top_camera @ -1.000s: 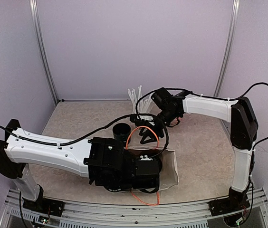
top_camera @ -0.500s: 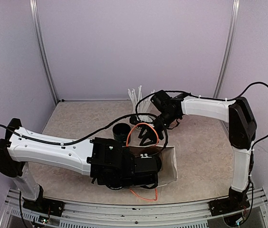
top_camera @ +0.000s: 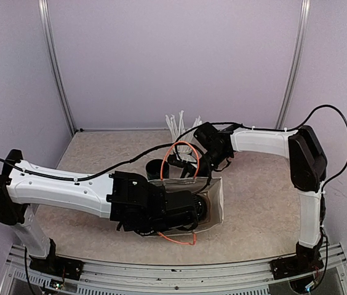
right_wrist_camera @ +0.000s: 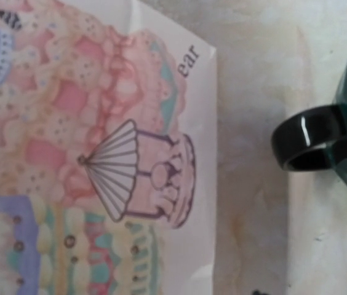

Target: Pack the takeout coffee

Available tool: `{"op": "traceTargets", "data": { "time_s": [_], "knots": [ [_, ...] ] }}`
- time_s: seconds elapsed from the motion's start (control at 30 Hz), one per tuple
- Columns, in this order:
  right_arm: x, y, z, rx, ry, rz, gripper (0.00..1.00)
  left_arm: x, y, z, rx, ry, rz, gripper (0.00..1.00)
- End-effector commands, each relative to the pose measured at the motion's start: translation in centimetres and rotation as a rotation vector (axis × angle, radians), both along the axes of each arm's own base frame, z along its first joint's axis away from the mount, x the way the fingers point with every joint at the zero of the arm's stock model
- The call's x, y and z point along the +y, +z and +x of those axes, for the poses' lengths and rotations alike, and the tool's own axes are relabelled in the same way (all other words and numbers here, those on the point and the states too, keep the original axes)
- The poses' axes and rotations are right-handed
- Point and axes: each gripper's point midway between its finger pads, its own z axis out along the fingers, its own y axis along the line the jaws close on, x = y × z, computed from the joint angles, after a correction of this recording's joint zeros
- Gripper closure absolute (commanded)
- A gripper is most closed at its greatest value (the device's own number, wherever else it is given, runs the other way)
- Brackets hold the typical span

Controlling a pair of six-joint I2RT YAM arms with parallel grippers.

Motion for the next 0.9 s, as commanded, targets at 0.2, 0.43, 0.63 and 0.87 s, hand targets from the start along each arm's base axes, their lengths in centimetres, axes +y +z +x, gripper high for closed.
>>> {"op": "traceTargets", "data": {
  "time_s": [0.2,0.43,0.63,0.87],
  "knots": [
    [0.2,-1.0,-1.3,0.075,0.024,-0.022,0.47,-0.2,-0.4,0.4,0.108,-0.013,-0.075,0.39],
    [-0.1,-1.1,-2.4,0.115,0.071,-0.015,0.47,-0.3,-0.7,-0.7,0.235,0.002,-0.095,0.39],
    [0.0,-0.8,-4.0,0.174,0.131,-0.004,0.47,-0.9,-0.7,-1.6,0.307,0.023,-0.119,0.39],
    [-0.1,-0.4,-6.1,0.217,0.196,-0.002,0.47,-1.1,-1.3,-3.3,0.423,0.044,-0.109,0.39]
  ]
}}
